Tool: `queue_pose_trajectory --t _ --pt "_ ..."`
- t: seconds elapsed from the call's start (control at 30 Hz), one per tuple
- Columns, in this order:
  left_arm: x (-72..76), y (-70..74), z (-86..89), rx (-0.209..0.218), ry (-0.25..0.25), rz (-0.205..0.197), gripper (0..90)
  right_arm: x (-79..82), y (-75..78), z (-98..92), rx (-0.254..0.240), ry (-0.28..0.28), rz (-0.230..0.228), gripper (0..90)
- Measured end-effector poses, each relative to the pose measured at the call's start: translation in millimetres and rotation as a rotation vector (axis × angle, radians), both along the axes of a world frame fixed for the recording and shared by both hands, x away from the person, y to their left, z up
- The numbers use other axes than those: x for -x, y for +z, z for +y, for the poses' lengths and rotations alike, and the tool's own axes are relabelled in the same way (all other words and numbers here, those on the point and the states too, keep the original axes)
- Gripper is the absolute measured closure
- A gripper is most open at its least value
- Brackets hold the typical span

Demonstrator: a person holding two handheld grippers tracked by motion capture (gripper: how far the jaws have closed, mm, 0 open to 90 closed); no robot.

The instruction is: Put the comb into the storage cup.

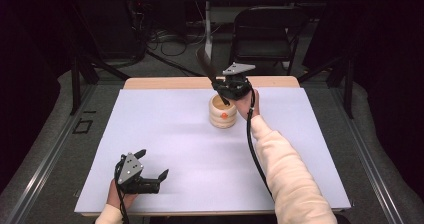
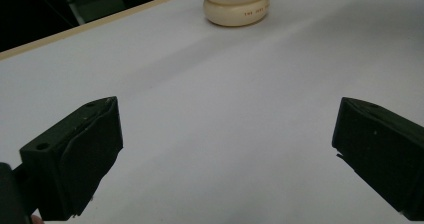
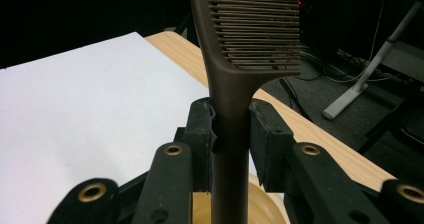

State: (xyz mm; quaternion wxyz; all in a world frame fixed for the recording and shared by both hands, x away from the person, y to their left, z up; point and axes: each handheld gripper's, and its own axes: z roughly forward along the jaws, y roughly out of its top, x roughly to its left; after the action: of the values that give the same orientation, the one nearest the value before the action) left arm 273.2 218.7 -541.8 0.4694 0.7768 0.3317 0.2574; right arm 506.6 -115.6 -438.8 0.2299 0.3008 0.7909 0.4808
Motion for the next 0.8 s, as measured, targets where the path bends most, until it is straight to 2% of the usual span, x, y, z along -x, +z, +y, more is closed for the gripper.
queue_pose_trajectory --t 0.8 --pt "0.1 0.1 0.0 -0.001 0.001 0.0 0.0 -1.5 -17.3 -0.2 -0.006 0.007 0.03 72.2"
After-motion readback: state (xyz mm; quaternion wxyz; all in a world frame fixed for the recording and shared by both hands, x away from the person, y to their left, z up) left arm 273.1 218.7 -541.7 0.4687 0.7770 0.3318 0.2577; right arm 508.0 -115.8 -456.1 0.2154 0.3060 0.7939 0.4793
